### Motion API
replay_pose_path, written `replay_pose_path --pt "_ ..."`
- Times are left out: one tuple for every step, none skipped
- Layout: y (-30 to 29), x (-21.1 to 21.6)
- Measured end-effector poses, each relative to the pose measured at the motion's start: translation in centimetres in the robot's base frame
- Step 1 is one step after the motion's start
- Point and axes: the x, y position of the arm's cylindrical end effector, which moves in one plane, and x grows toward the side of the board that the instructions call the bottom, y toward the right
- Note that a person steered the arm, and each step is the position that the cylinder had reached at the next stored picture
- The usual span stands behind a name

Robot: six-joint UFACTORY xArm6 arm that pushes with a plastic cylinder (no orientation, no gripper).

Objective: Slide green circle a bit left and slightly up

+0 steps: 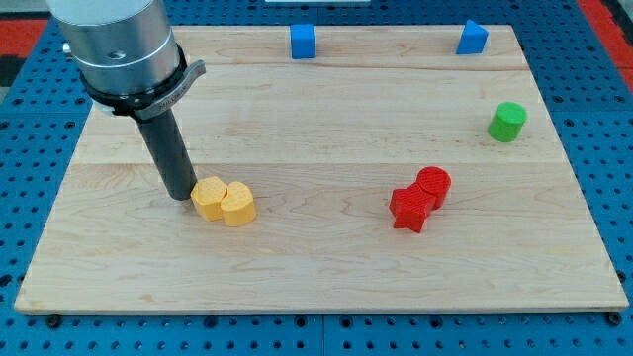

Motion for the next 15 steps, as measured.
replay_pose_path --pt "-0.8 -1.4" --pt "0.0 -7.6" --pt "8.5 -10.8" --pt "16.0 -10.6" --pt "22.3 -6.7" --pt "31.7 -4.0" --pt "39.6 -4.0" --pt "42.9 -7.1" --pt "42.3 -9.9" --pt "39.1 -11.0" --pt "38.6 -10.6" --pt "39.0 -7.8" --pt "37.9 -7.6" --pt "36.0 -9.6" --pt "34.9 -9.6"
